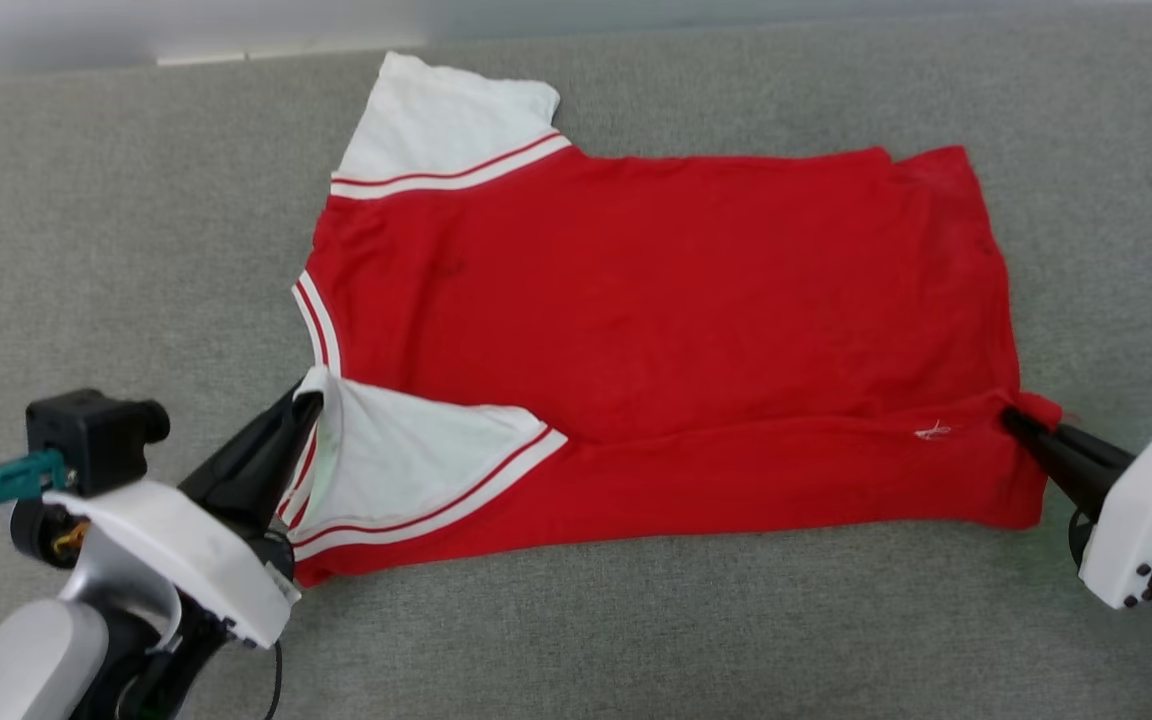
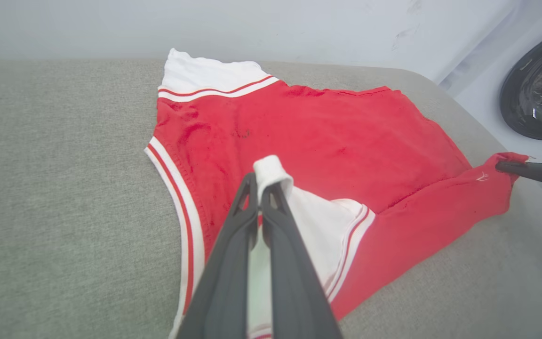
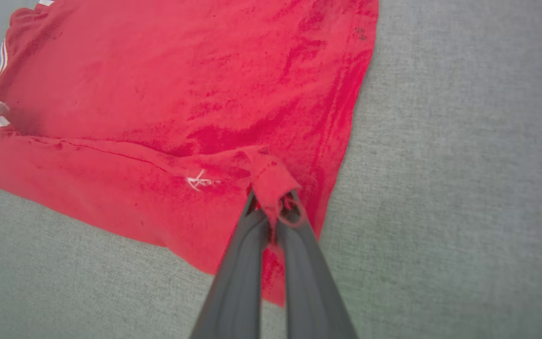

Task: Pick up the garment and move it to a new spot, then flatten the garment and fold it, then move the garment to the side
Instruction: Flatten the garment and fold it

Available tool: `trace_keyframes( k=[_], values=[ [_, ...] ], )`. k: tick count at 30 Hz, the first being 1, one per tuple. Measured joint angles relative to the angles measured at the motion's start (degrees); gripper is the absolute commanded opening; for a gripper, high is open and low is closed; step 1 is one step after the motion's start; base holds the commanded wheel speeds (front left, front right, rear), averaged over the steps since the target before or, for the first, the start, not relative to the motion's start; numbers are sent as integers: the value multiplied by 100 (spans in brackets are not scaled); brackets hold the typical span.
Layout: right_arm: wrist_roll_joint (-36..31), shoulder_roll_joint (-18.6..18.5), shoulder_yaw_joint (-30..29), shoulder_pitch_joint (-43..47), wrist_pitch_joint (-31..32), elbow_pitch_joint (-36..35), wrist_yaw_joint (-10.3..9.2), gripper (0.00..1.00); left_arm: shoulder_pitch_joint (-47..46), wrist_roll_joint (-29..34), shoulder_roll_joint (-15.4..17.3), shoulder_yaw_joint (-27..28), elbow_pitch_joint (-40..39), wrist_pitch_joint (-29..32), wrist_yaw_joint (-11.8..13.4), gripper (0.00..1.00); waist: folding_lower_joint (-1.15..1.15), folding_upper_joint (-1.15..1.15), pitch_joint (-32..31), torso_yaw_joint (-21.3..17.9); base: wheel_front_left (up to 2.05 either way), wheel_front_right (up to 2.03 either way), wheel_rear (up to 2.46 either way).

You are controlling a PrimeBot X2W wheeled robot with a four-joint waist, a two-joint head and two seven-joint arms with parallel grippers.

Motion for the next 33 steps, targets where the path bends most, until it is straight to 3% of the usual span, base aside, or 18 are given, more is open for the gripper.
trace_keyframes(
  k=[8, 18, 19, 20, 27, 33],
  values=[
    [-311, 160, 48, -454, 266, 427, 0, 0, -716, 292, -241, -248, 999, 14, -243, 0, 0, 0, 409, 32, 0, 0, 0],
    [-515, 385, 152, -783, 80, 978, 2, 0, -1270, 782, -626, -688, 2338, -92, -402, 4, 0, 0, 489, 61, 0, 0, 0],
    [-564, 416, 141, -789, 52, 1045, 3, 35, -1308, 825, -662, -691, 2441, -145, -368, 44, 0, 0, 457, 63, 0, 0, 0],
    [-595, 452, 138, -807, 51, 1107, 3, 100, -1328, 834, -717, -692, 2539, -183, -341, 100, 0, 0, 416, 64, 0, 0, 0],
    [-1060, 454, 78, -713, 109, 1032, 0, 100, -1144, 728, -837, -557, 2722, -392, -59, 100, 0, 0, 1, 59, 0, 0, 0],
    [-1402, 782, -489, -185, 559, 620, 0, 100, -386, 346, -766, -342, 2120, -182, 480, 100, -1, 0, -412, 52, 0, 0, 0]
  ],
)
